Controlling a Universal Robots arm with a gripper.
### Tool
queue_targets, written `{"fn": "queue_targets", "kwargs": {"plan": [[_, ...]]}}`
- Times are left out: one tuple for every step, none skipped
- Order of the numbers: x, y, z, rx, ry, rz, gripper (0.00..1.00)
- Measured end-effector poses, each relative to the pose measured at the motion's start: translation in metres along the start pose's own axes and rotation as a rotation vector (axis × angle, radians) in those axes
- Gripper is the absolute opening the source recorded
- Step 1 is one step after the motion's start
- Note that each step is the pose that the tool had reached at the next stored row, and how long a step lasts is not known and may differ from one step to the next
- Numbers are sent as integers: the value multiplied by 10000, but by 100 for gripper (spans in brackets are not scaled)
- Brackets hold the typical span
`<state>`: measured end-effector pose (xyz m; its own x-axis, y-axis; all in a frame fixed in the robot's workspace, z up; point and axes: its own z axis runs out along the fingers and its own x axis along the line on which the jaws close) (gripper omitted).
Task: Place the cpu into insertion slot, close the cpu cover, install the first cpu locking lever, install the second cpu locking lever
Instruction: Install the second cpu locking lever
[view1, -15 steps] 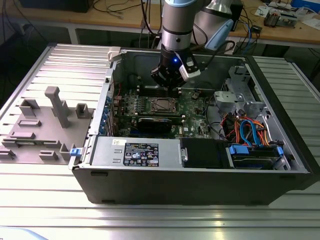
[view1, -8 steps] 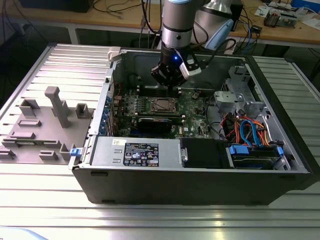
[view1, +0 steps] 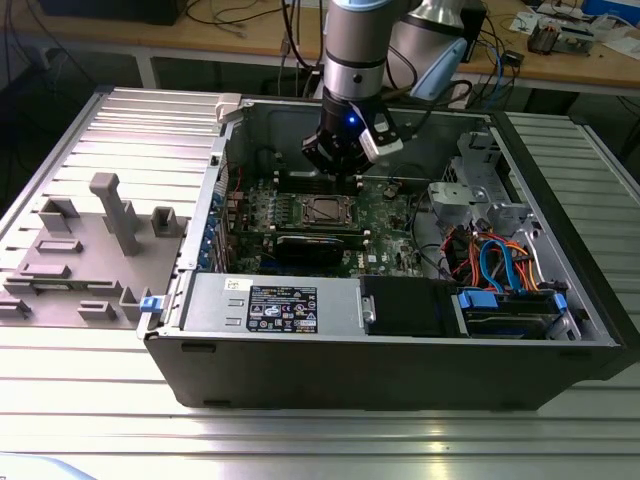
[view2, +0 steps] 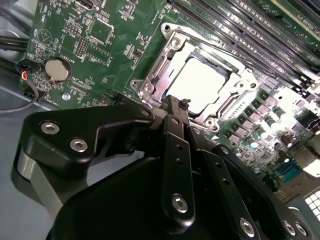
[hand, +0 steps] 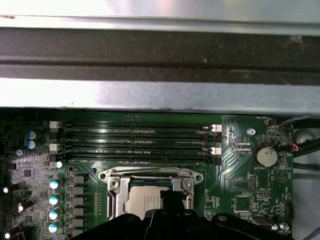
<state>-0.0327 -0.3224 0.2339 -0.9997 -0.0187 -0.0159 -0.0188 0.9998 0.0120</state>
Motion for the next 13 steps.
{"fn": "queue_targets", "kwargs": {"plan": [[0, -7, 2, 1, 0, 0, 11], [1, -13, 5, -2, -1, 1, 11], [1, -14, 4, 0, 0, 2, 11], [1, -17, 4, 0, 0, 0, 11], [1, -19, 4, -1, 0, 0, 11], [1, -19, 4, 0, 0, 0, 11], [1, -20, 4, 0, 1, 0, 11], [1, -24, 4, -1, 0, -1, 11], [0, -30, 4, 0, 1, -1, 11], [1, -35, 4, 0, 0, 0, 11], [1, -44, 3, 0, 0, 0, 11], [1, -53, 3, 0, 0, 0, 11], [1, -62, 4, -1, 0, 1, 11]]}}
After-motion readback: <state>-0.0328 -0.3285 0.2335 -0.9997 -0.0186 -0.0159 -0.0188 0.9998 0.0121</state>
